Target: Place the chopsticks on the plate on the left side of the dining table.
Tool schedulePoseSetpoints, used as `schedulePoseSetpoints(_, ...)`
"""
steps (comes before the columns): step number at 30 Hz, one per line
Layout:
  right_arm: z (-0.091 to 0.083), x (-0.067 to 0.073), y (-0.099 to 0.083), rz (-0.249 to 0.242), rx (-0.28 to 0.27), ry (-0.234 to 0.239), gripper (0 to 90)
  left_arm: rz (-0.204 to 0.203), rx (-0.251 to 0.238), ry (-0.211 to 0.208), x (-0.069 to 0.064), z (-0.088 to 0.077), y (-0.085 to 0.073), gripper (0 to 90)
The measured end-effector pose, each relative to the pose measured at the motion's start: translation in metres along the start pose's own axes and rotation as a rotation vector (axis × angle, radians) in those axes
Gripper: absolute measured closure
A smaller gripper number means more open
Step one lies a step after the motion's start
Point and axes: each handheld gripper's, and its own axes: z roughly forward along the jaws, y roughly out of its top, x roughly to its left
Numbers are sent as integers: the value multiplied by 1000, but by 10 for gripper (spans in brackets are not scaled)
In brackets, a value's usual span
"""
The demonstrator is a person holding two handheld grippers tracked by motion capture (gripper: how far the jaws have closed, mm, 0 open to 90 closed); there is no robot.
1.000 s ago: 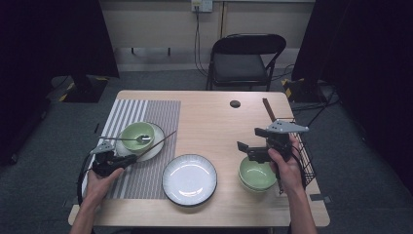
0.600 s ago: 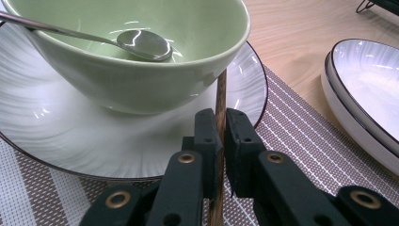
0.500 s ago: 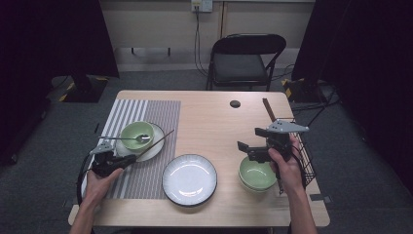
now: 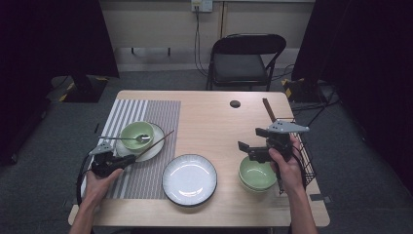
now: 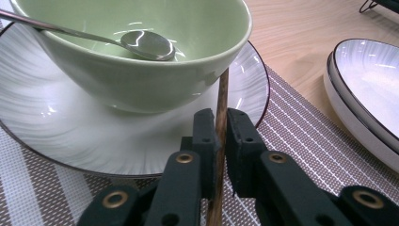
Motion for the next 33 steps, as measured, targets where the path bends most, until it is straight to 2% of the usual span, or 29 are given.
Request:
schedulePoseSetpoints(4,-1,-1,0,0,-2,-1,146,-8,3,-4,0,-1,0,767)
schedulePoseSetpoints(6,-1,-1,0,2,-3,-2,146,1,-3,-7,0,-1,0,758)
schedulePoseSetpoints(11,-1,-2,0,3,-4,1,146,6,-20,28,-4,-5,4,667)
schedulePoseSetpoints(13,-2,-2,1,3,-6,-7,146,7,-32,43,-5,-10,7,657)
schedulePoseSetpoints(15,-3,-1,2,0,-12,-5,146,-4,-62,27,-7,-15,10,643)
schedulePoseSetpoints(16,-4,-2,3,0,-16,-5,146,4,-62,30,-8,-17,11,633)
schedulePoseSetpoints(19,-5,-3,5,1,-21,-5,146,-5,-72,-2,-15,-17,15,600)
schedulePoseSetpoints(21,-5,-4,6,5,-16,-4,145,-1,-61,3,-21,-18,17,577)
schedulePoseSetpoints(24,-5,-6,9,6,-10,2,145,-2,-64,-18,-27,-19,19,554)
schedulePoseSetpoints(26,-5,-8,11,11,-16,6,145,2,-64,-15,-30,-20,20,542)
schedulePoseSetpoints(28,-4,-10,14,19,-15,-2,145,25,-41,-19,-39,-18,18,525)
schedulePoseSetpoints(30,-3,-12,16,15,-10,-9,145,45,-10,-49,-45,-14,17,503)
schedulePoseSetpoints(31,-3,-14,17,15,-13,-13,145,69,10,-50,-48,-12,16,495)
schedulePoseSetpoints(32,-4,-15,19,12,-24,-17,145,62,8,-50,-51,-10,16,488)
schedulePoseSetpoints(33,-4,-16,20,13,-28,-20,145,71,18,-69,-54,-7,16,472)
